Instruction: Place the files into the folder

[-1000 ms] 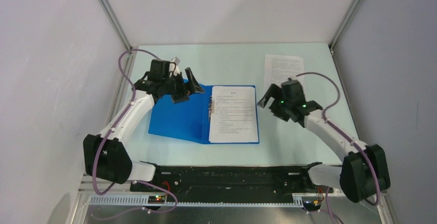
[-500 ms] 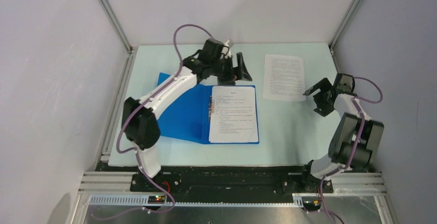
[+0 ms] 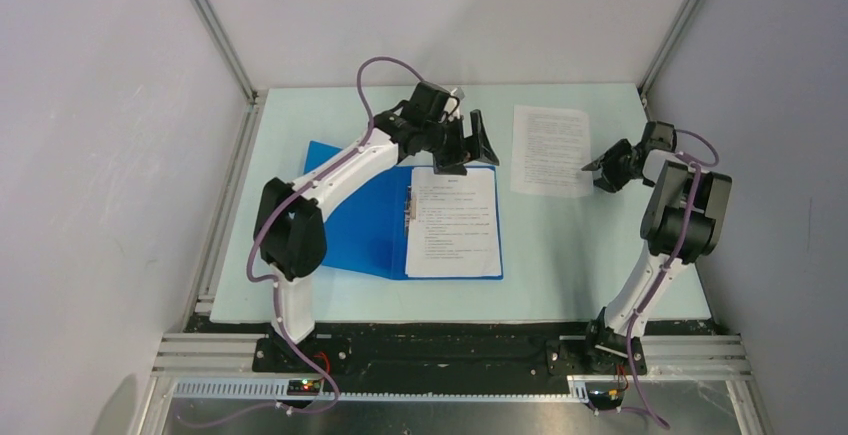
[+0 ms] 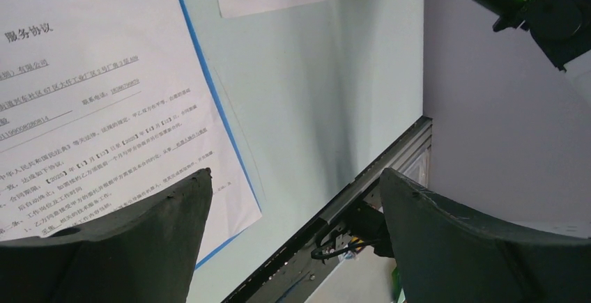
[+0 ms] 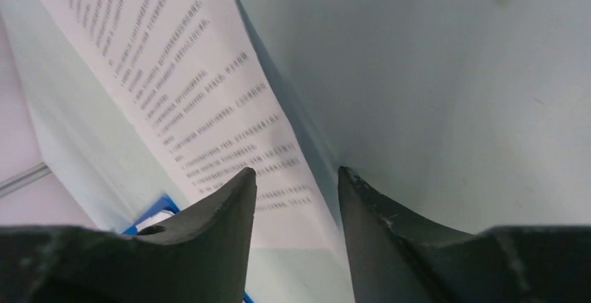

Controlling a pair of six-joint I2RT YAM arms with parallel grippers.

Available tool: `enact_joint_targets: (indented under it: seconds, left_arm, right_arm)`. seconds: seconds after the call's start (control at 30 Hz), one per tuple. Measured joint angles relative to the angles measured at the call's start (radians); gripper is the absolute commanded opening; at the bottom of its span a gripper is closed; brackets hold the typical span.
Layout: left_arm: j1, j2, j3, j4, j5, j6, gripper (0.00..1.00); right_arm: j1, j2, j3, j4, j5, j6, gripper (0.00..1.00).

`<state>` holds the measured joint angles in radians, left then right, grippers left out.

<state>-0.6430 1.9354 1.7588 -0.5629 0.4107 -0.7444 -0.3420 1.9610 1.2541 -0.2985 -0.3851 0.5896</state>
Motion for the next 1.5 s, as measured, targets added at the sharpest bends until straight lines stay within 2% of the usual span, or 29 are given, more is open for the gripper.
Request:
enact_joint_targets:
  seconds: [0.13, 0.17, 0.2, 0.4, 0.63, 0.73, 0.83, 0.9, 1.1, 1.2, 1.33, 1.5]
  left_arm:
    - [0.000, 0.000, -0.033, -0.001, -0.009, 0.000, 0.93]
    - [0.001, 0.000, -0.043, -0.001, -0.014, 0.000, 0.93]
    - [0.002, -0.003, -0.055, 0.002, -0.019, -0.002, 0.93]
    - [0.020, -0.089, -0.171, -0.011, -0.100, -0.016, 0.93]
    - [0.124, -0.278, -0.243, -0.019, -0.130, -0.047, 0.94]
    - [0.179, -0.360, -0.250, -0.015, -0.134, -0.060, 0.94]
    - [0.233, -0.448, -0.283, 0.001, -0.138, -0.065, 0.94]
    - [0.271, -0.508, -0.324, 0.006, -0.137, -0.069, 0.94]
    - [0.395, -0.643, -0.470, 0.000, -0.135, -0.067, 0.95]
    - [0.441, -0.696, -0.523, -0.010, -0.135, -0.065, 0.95]
    - [0.466, -0.748, -0.552, -0.015, -0.134, -0.059, 0.95]
    - [0.468, -0.784, -0.589, -0.009, -0.122, -0.058, 0.95]
  right_arm:
    - [0.024, 0.055, 0.032, 0.043, -0.048, 0.023, 0.19]
    - [0.028, 0.060, 0.034, 0.046, -0.055, 0.028, 0.05]
    - [0.032, 0.063, 0.035, 0.042, -0.058, 0.032, 0.00]
    - [0.044, 0.017, 0.060, 0.003, -0.048, 0.039, 0.00]
    - [0.066, -0.314, 0.094, -0.034, -0.037, 0.055, 0.00]
    - [0.124, -0.373, 0.258, -0.061, -0.034, 0.069, 0.00]
    - [0.226, -0.319, 0.526, -0.082, -0.039, 0.072, 0.00]
    - [0.296, -0.289, 0.637, -0.085, -0.049, 0.074, 0.00]
    - [0.482, -0.253, 0.725, -0.113, -0.096, 0.096, 0.00]
    - [0.532, -0.293, 0.631, -0.087, -0.096, 0.111, 0.00]
    - [0.569, -0.537, 0.193, -0.007, -0.082, 0.174, 0.00]
    - [0.592, -0.784, -0.171, 0.046, -0.073, 0.217, 0.00]
